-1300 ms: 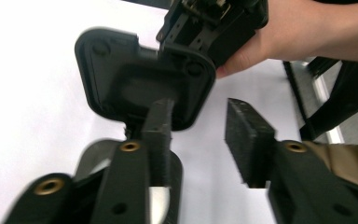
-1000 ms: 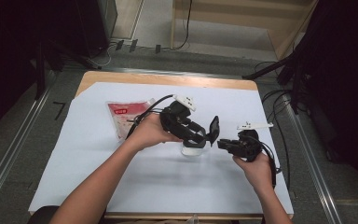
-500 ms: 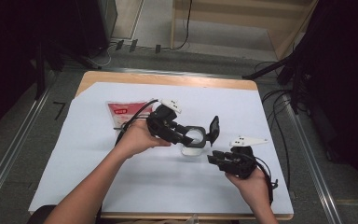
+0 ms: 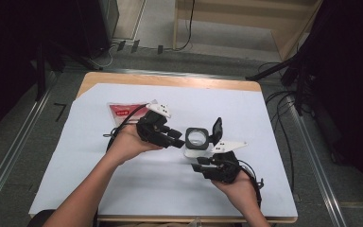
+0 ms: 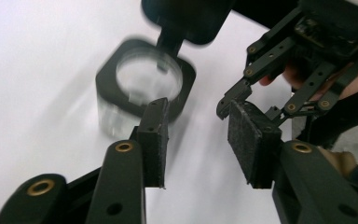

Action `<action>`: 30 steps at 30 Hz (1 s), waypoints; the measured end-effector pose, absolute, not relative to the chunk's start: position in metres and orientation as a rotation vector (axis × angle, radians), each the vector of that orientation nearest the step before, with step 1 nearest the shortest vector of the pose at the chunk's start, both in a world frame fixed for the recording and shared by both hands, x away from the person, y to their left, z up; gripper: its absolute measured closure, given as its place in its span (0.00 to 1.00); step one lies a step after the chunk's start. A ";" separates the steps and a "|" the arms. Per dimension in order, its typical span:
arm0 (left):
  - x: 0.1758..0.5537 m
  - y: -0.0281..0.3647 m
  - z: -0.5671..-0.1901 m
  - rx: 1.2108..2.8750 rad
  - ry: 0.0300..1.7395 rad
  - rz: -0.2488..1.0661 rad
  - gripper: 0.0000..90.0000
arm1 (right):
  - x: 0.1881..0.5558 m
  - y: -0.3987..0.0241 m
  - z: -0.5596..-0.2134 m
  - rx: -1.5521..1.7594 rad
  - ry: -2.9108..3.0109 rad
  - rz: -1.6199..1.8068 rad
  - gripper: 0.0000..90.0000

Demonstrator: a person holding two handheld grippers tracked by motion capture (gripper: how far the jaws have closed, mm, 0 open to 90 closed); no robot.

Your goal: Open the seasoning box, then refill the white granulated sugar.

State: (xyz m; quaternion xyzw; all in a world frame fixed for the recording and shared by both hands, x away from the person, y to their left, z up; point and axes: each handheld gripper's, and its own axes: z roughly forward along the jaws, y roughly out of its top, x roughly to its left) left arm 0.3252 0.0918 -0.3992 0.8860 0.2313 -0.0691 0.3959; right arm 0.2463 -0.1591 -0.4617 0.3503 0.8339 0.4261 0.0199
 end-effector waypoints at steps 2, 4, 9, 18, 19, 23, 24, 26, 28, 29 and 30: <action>0.324 0.098 -0.400 2.245 0.595 -0.158 0.65 | 0.246 -0.154 -0.463 1.075 2.606 1.312 0.71; 0.322 0.104 -0.400 2.241 0.594 -0.122 0.60 | 0.247 -0.149 -0.464 1.074 2.612 1.307 0.68; 0.318 0.126 -0.395 2.228 0.607 -0.001 0.52 | 0.249 -0.141 -0.465 1.043 2.652 1.347 0.58; 0.325 0.150 -0.394 2.228 0.658 -0.085 0.53 | 0.252 -0.132 -0.468 1.024 2.682 1.310 0.57; 0.325 0.150 -0.394 2.228 0.658 -0.085 0.53 | 0.252 -0.132 -0.468 1.024 2.682 1.310 0.57; 0.328 0.162 -0.391 2.236 0.680 -0.087 0.52 | 0.255 -0.130 -0.470 1.024 2.700 1.314 0.54; 0.328 0.164 -0.391 2.228 0.683 -0.095 0.52 | 0.256 -0.130 -0.471 1.017 2.701 1.313 0.54; 0.328 0.167 -0.390 2.233 0.685 -0.091 0.52 | 0.256 -0.129 -0.471 1.021 2.704 1.308 0.53; 0.328 0.171 -0.389 2.227 0.701 -0.092 0.51 | 0.257 -0.128 -0.473 1.017 2.711 1.301 0.53; 0.327 0.174 -0.388 2.227 0.708 -0.092 0.51 | 0.257 -0.128 -0.473 1.016 2.713 1.297 0.53; 0.327 0.177 -0.387 2.230 0.706 -0.079 0.51 | 0.258 -0.128 -0.474 1.018 2.717 1.289 0.52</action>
